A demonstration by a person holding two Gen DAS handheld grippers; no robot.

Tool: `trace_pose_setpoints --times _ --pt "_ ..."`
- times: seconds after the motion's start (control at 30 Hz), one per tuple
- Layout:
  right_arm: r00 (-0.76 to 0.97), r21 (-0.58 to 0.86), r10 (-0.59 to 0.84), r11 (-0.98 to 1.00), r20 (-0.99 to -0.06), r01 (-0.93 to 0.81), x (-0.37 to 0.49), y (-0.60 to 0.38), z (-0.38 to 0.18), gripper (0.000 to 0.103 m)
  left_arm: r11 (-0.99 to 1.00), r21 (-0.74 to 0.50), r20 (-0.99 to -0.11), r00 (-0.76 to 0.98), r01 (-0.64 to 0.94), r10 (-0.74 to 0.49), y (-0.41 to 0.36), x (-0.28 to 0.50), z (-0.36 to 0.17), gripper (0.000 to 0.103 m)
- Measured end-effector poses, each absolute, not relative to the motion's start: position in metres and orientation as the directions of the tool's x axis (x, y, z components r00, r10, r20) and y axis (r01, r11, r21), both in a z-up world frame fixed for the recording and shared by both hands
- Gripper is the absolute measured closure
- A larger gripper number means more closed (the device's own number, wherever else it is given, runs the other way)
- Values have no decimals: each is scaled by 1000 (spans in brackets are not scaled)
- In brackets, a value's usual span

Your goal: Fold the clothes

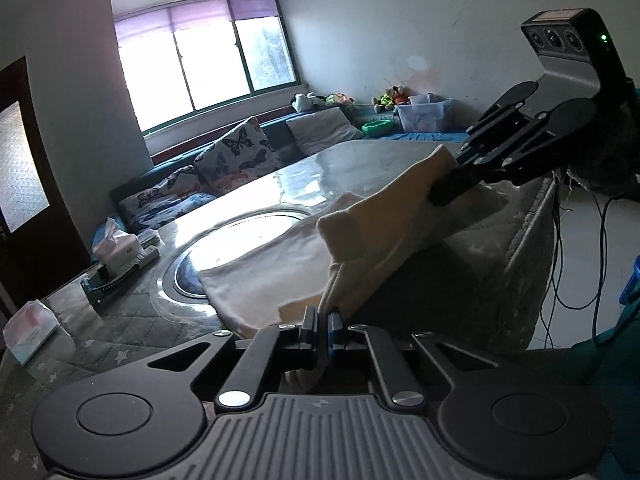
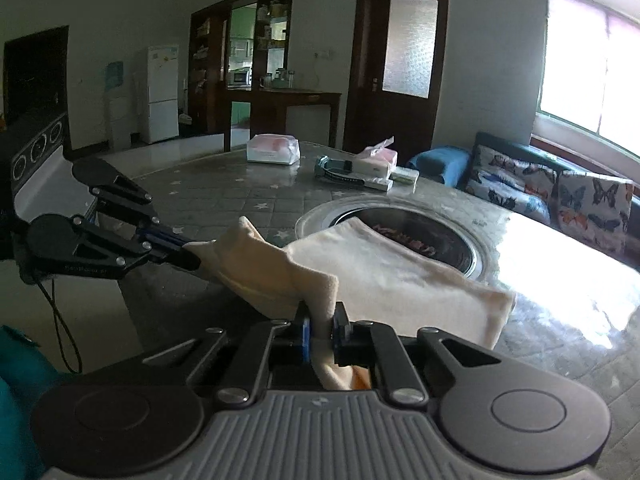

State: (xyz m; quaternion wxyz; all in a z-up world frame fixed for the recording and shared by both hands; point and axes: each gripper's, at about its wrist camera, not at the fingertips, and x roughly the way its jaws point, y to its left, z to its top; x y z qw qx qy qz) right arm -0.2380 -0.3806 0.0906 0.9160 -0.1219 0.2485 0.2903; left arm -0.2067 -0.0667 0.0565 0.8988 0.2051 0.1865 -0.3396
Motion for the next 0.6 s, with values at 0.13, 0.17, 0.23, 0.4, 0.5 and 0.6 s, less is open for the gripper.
trace_pose_setpoints --times 0.13,0.17,0.23,0.4,0.5,0.6 --pt "720 -77 464 812 -516 -579 -226 -381 99 94 715 215 -461 715 665 -526 -69 -186 65 98" --pt "722 -76 462 814 -515 -576 -220 -382 101 94 722 208 -458 718 659 -524 -70 -181 67 98" --pt "721 -71 458 818 -519 -570 -208 -383 105 94 737 194 -451 726 648 -519 -71 -170 71 98" --pt "715 -56 447 827 -537 -559 -169 -386 110 94 768 152 -464 731 622 -500 -78 -123 78 98" --pt "708 -33 436 839 -556 -543 -137 -389 106 94 783 142 -478 735 606 -482 -86 -92 78 98" --pt "700 -17 422 850 -576 -526 -102 -390 99 94 798 137 -502 735 587 -455 -94 -58 76 98"
